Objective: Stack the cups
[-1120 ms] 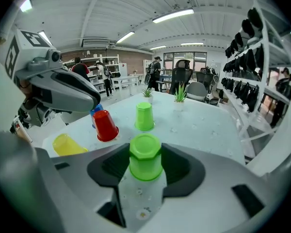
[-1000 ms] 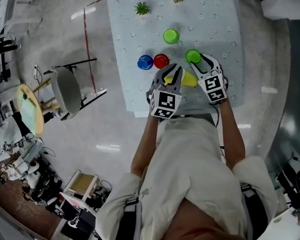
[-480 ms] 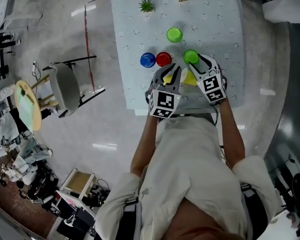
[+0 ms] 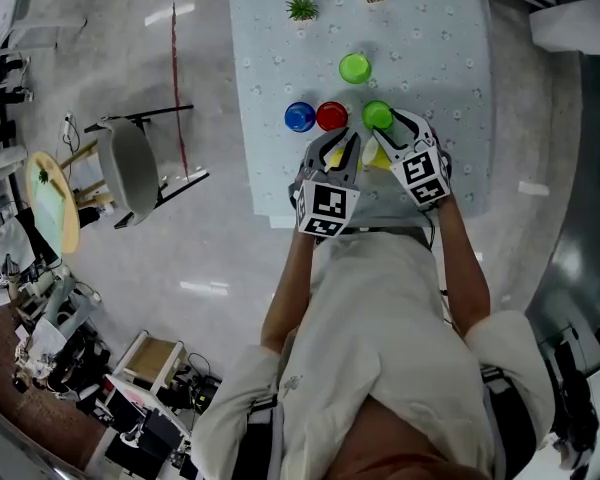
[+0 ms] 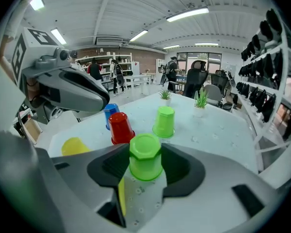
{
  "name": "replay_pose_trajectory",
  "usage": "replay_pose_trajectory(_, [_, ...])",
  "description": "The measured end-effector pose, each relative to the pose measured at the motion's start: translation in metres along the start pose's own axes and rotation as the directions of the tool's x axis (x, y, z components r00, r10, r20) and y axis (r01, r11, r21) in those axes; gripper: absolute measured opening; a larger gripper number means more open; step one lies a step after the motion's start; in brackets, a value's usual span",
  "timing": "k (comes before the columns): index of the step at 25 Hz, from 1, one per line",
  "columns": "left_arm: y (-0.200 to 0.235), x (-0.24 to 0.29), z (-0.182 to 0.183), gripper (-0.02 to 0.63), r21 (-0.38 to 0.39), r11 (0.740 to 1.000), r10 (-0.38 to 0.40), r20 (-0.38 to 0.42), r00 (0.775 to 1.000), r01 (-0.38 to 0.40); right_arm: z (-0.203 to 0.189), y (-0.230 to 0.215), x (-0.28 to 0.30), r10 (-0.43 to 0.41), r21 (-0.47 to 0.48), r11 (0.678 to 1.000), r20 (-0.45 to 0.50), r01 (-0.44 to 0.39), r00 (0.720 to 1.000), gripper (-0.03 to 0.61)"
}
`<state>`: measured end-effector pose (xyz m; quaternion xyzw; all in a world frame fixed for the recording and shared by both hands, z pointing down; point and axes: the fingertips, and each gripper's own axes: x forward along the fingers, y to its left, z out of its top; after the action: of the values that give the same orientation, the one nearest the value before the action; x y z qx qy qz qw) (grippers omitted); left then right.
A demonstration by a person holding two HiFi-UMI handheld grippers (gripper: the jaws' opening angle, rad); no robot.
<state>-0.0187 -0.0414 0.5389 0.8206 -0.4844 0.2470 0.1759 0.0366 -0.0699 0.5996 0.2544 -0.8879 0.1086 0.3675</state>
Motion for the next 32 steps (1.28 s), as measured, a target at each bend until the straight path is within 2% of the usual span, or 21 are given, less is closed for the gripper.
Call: replay_pose_trajectory(32, [0.015,-0.013,-0.015,0.067,-0.038,0.998,0.05,-0.016,0.999,-0.051,0.009,0.026,0.021,0.091,-0.053,0.994,-0.013,-0.092,0.996,0.206])
